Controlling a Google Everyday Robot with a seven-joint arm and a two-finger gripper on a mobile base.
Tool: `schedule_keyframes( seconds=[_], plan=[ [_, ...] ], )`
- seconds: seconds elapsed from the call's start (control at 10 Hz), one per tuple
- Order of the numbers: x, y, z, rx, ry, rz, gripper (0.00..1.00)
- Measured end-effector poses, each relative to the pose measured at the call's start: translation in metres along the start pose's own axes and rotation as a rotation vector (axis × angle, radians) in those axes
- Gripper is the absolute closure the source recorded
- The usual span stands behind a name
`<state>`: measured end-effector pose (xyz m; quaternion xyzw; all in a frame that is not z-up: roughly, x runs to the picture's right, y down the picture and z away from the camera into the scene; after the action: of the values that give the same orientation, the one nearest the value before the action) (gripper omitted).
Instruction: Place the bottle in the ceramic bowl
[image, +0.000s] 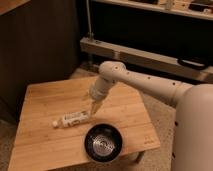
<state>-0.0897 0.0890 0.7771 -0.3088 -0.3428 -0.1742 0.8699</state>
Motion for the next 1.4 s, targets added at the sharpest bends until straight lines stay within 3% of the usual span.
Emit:
schedule_keyframes(
  seconds=[0.3, 0.8, 1.1, 1.4],
  plan=[
    [0.016, 0.009, 0.017, -0.038, 0.045, 0.043, 0.35],
    [0.016, 0.01, 0.019, -0.04, 0.045, 0.044, 0.35],
    [0.017, 0.012, 0.032, -0.062, -0.017, 0.033, 0.35],
    [0.03, 0.022, 0.07, -0.1, -0.068, 0.048, 0.35]
  ],
)
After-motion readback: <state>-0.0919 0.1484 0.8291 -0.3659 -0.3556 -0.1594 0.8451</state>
